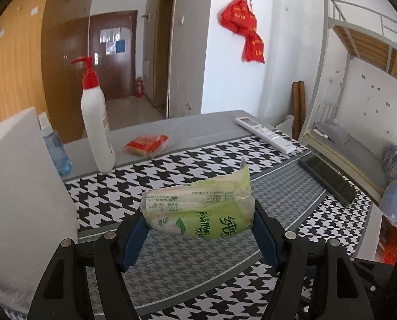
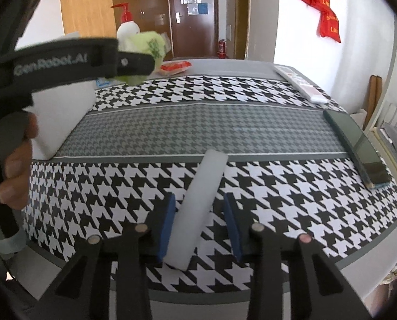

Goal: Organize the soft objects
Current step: 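Lift the packet with the left tool while the right tool closes on the white stick, then carry the packet and white stick with both tools over the white foam box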

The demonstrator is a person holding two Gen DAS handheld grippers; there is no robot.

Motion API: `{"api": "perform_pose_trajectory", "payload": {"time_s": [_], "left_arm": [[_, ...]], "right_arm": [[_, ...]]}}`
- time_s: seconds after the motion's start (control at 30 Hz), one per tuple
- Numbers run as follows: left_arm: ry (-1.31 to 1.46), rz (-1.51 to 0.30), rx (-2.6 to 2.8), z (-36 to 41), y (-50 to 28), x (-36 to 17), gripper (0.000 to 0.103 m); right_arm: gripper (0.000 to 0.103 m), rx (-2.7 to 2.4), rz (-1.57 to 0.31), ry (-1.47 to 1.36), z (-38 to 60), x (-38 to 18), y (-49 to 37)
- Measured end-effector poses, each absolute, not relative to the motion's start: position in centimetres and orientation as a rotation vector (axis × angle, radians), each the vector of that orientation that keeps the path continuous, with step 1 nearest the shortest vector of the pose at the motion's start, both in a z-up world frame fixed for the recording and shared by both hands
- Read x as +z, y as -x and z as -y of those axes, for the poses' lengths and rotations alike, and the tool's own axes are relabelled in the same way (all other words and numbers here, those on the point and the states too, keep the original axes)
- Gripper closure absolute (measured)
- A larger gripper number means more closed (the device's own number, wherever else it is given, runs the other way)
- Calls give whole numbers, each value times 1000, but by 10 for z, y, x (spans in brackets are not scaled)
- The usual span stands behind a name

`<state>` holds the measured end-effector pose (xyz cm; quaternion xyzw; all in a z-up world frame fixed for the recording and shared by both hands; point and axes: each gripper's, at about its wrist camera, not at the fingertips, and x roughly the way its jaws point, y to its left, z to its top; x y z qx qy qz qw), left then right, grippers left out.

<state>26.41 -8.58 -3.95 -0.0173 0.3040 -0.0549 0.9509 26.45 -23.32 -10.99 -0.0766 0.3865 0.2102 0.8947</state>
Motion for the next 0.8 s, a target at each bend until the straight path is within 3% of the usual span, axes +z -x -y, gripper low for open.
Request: {"api": "perform_pose_trajectory", "payload": {"time_s": [0.33,0.47,0.8], "left_arm": [[30,-569,-120,78,-246,-31,30],[31,-555,-128,75,-238,-29,30],[29,-530,-128,66,-223,-23,30]], "right_arm": [[65,367,-818,176,227,-108,-263],[78,365,-815,170,225,-108,-261],[83,362,-795,115,233,-101,-258]]}}
